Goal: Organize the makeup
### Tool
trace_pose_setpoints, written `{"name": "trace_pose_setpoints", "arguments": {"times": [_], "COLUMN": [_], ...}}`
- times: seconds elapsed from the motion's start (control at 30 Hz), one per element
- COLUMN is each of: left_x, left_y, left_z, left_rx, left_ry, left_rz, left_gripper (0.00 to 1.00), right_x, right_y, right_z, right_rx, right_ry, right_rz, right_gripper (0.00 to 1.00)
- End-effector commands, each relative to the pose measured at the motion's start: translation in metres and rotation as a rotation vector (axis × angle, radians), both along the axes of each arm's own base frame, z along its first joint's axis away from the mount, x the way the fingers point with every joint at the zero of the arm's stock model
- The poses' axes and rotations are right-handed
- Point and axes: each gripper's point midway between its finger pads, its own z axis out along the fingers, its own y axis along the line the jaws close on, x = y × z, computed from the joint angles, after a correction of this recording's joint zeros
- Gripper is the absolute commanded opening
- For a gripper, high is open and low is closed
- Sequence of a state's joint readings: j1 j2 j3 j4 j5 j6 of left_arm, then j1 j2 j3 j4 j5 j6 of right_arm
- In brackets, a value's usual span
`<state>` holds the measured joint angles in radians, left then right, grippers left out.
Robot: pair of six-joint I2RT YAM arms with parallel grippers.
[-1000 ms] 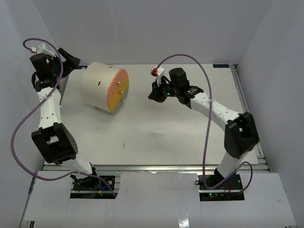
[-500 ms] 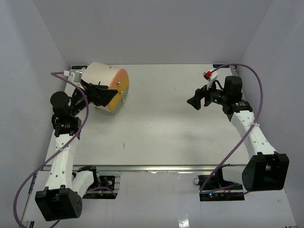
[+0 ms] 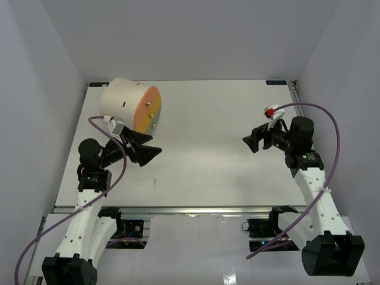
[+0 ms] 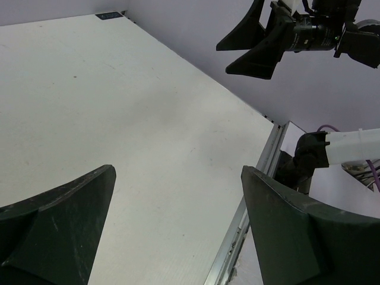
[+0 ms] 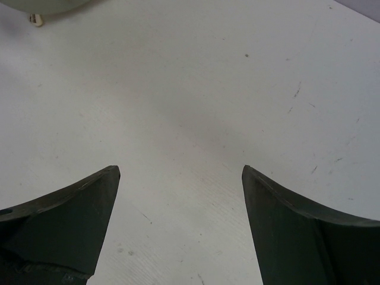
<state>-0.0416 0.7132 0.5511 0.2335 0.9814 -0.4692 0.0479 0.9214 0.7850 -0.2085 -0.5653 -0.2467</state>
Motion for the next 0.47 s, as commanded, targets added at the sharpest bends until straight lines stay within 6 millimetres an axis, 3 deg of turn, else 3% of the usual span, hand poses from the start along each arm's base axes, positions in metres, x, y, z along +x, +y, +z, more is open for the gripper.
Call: {"name": "trace_pose_setpoints", "arguments": {"times": [0.0,0.33,0.43], "left_x": [0.002,0.000,0.001], "left_y": [0.001,0.004,0.006], "left_z": [-0.004,-0.006,-0.007], "left_rx": [0.032,0.048,0.062], "left_ry": [-0.031,-0.031,-0.036], "left_rz": [0.006,0.033,0.053], "left_gripper": [0.98,0.98,0.98], "right_x": [0.007,0.012,0.009], "right_y": [-0.012,-0.053,-0.054], "right_z": [0.005,0.007,0.007], "right_rx": [0.017,0.060,0.078], "right_ry": [-0.037,-0.060,-0.061], "right_rz": [-0.062,-0.228,-0.218], "right_gripper": [0.90,0.90,0.90]}}
